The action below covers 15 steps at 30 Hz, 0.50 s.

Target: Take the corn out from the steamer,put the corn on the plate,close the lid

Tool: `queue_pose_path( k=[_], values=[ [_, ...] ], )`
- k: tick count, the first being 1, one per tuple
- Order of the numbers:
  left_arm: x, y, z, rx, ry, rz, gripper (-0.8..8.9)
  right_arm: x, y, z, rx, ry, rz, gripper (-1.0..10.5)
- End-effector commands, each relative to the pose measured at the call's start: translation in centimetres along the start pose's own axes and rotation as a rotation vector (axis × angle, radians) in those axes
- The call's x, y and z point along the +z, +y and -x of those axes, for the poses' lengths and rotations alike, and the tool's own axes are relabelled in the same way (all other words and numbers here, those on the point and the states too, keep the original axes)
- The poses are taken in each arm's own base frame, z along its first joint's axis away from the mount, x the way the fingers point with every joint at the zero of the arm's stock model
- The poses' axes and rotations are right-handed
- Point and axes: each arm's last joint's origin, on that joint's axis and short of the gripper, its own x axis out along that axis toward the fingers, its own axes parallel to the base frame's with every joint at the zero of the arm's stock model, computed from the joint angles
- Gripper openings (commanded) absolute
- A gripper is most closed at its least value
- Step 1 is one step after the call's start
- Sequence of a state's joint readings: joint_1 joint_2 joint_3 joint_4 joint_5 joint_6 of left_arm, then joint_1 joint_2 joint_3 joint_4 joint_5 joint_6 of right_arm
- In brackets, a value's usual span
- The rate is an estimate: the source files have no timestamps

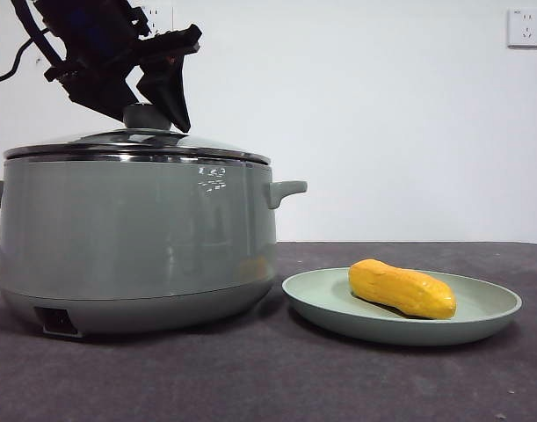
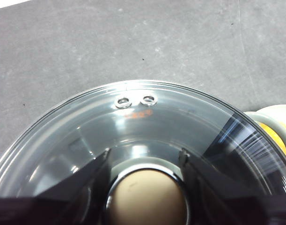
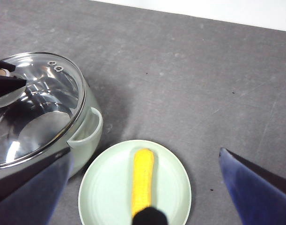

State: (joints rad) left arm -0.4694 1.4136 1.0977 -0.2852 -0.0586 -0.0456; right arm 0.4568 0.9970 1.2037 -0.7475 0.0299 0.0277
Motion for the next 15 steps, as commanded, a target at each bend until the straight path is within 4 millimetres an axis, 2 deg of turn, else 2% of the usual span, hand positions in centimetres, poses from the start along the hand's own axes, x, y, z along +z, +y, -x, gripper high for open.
queue_pose_path(
  k=[1, 4, 7, 11, 13, 15],
  values=[
    [0.5, 0.4, 0.3, 0.02, -0.042, 0.004, 5.18, -0.1, 0.0, -0.1, -0.001, 0.0, -0.008, 5.6],
    [1.5, 0.4, 1.1, 0.023, -0.081, 0.007, 5.17, -0.1, 0.0, -0.1, -0.001, 0.0, -0.008, 5.6],
    [3.0, 0.4, 2.9, 0.02, -0.15, 0.011, 5.17, -0.1, 0.0, -0.1, -0.001, 0.0, -0.009, 5.6],
    [5.0, 0.2, 7.4, 0.0, -0.236, 0.01, 4.96, -0.1, 0.0, -0.1, -0.001, -0.001, -0.008, 5.5],
    [5.3, 0.2, 9.7, -0.006, -0.259, 0.01, 4.53, -0.1, 0.0, -0.1, -0.001, -0.001, -0.008, 4.4],
    [5.0, 0.3, 12.0, -0.008, -0.283, 0.011, 2.97, -0.1, 0.0, 0.0, -0.001, -0.003, -0.008, 2.7]
  ],
)
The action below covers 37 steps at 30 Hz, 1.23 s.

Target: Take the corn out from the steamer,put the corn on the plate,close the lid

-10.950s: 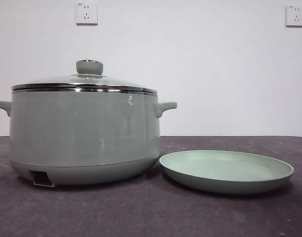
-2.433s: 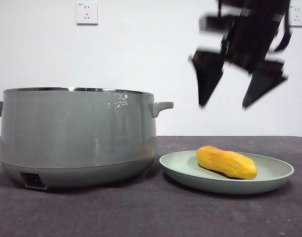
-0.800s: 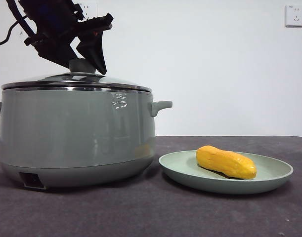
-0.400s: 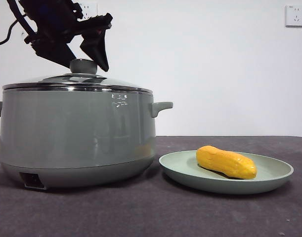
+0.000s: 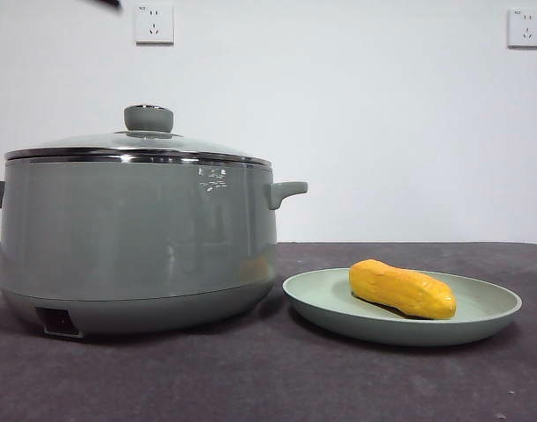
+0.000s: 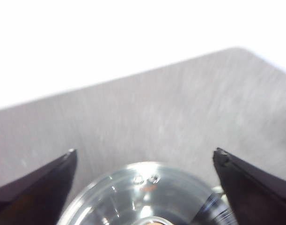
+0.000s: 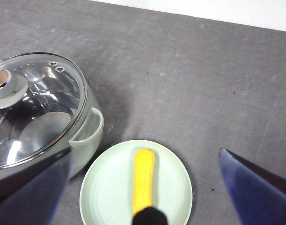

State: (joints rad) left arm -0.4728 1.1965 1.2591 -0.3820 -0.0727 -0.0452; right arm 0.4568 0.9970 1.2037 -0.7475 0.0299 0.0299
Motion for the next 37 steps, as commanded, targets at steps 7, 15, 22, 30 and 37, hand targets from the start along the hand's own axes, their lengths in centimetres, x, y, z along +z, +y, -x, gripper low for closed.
queue_pose_path(
  k=[7, 15, 22, 30, 37],
  values=[
    [-0.6, 0.6, 8.1, 0.006, 0.02, -0.019, -0.08, -0.5, 0.0, 1.6, 0.001, -0.026, -0.007, -0.1],
    [-4.6, 1.0, 9.6, 0.054, 0.01, 0.006, -0.08, -3.9, -0.3, 4.0, -0.044, -0.09, -0.015, -0.1],
    [-10.4, 1.3, 9.0, 0.075, -0.038, 0.045, -0.08, -8.2, -0.6, 5.1, -0.077, -0.191, -0.034, -0.1],
    [-11.8, 1.3, 8.9, 0.074, -0.045, 0.042, -0.03, -8.9, -0.9, 5.7, -0.166, -0.217, -0.075, 0.0],
    [-12.0, 1.3, 8.2, 0.076, -0.012, 0.038, -0.03, -8.9, -0.9, 5.7, -0.171, -0.216, -0.075, 0.0]
  ],
)
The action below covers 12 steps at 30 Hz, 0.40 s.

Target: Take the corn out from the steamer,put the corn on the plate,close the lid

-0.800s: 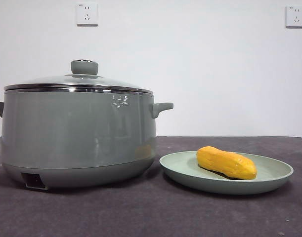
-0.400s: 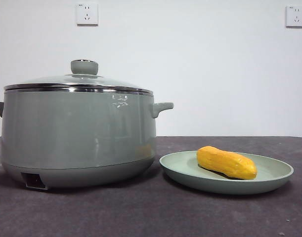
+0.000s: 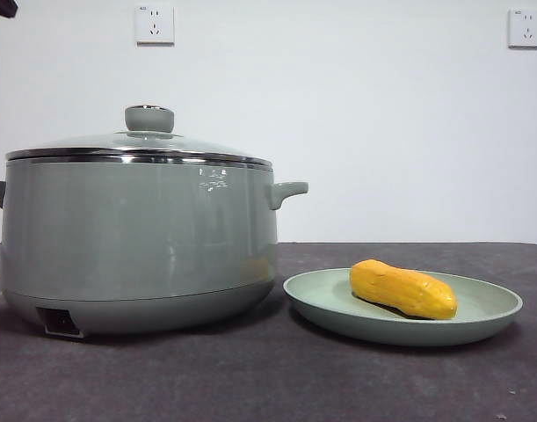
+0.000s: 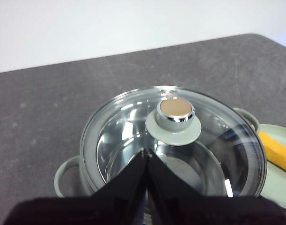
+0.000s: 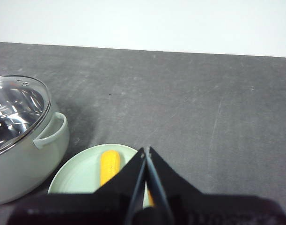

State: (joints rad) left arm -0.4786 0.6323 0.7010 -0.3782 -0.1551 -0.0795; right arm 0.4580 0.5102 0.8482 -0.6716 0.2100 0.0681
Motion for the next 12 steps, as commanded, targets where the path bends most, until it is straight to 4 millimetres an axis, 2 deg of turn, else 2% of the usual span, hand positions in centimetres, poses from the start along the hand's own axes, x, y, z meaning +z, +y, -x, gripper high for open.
queue_pose_path(
  k=[1, 5, 7, 8, 12],
  values=[
    [-0.1, 0.0, -0.2, -0.001, 0.006, 0.003, -0.03, -0.1, 0.0, -0.1, -0.005, -0.001, -0.012, 0.0],
    [-0.1, -0.1, -0.2, 0.0, 0.01, 0.003, -0.03, -0.2, 0.0, -0.1, -0.004, 0.0, -0.012, 0.0],
    [-0.2, 0.0, -0.1, 0.003, 0.02, -0.056, -0.03, -0.2, 0.0, -0.1, -0.004, 0.001, -0.012, 0.0],
    [-0.2, 0.2, 0.3, 0.022, 0.009, -0.108, -0.03, -0.2, 0.0, -0.1, -0.004, 0.001, -0.012, 0.0],
    [-0.5, 1.2, 2.8, 0.077, -0.046, -0.105, -0.03, -0.2, 0.0, -0.1, -0.004, 0.002, -0.012, 0.0]
  ],
)
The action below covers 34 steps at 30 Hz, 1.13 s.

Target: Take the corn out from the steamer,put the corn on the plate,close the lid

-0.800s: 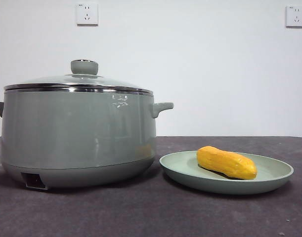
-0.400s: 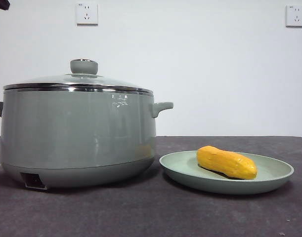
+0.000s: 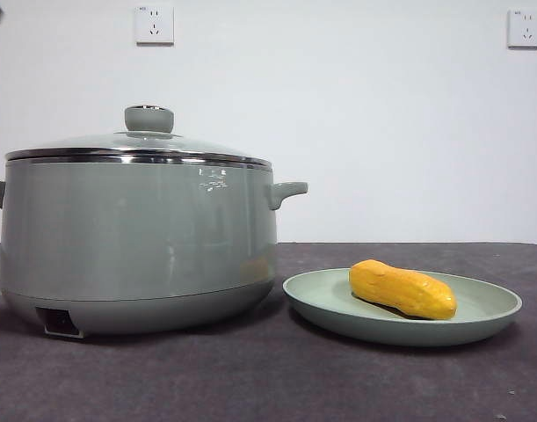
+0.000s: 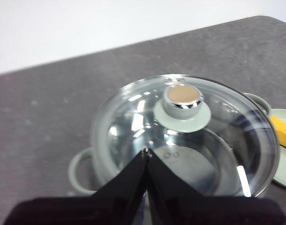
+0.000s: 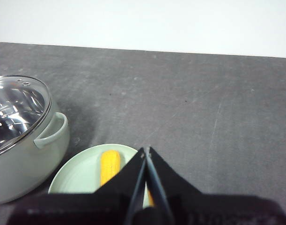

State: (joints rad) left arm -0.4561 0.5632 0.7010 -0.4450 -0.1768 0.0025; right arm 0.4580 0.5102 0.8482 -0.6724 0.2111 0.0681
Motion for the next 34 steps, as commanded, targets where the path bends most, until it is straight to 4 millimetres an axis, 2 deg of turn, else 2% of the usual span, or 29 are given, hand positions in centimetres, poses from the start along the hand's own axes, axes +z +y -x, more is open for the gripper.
queue_pose_path(
  k=[1, 4, 8, 14, 18, 21, 34],
  values=[
    [-0.6, 0.9, 1.6, 0.056, -0.062, -0.02, -0.03, -0.2, 0.0, -0.1, -0.003, 0.002, -0.012, 0.0],
    [-2.3, 1.9, 1.9, 0.158, -0.123, 0.018, -0.03, -0.2, 0.0, -0.1, -0.003, 0.002, -0.012, 0.0],
    [-6.3, 3.1, 0.9, 0.295, -0.193, 0.056, -0.03, -0.2, 0.0, -0.1, -0.003, 0.002, -0.012, 0.0],
    [-12.6, 3.8, -0.9, 0.338, -0.206, 0.128, -0.03, -0.2, 0.0, -0.1, -0.003, 0.002, -0.012, 0.0],
    [-15.9, 4.1, -1.9, 0.372, -0.163, 0.192, -0.03, -0.2, 0.0, -0.1, -0.004, 0.002, -0.012, 0.0],
    [-16.8, 4.1, -1.9, 0.367, -0.095, 0.195, -0.03, -0.2, 0.0, -0.1, -0.003, 0.002, -0.012, 0.0],
    [-16.7, 4.1, -1.8, 0.377, -0.103, 0.158, -0.03, -0.2, 0.0, -0.1, -0.003, 0.002, -0.012, 0.0]
  ],
)
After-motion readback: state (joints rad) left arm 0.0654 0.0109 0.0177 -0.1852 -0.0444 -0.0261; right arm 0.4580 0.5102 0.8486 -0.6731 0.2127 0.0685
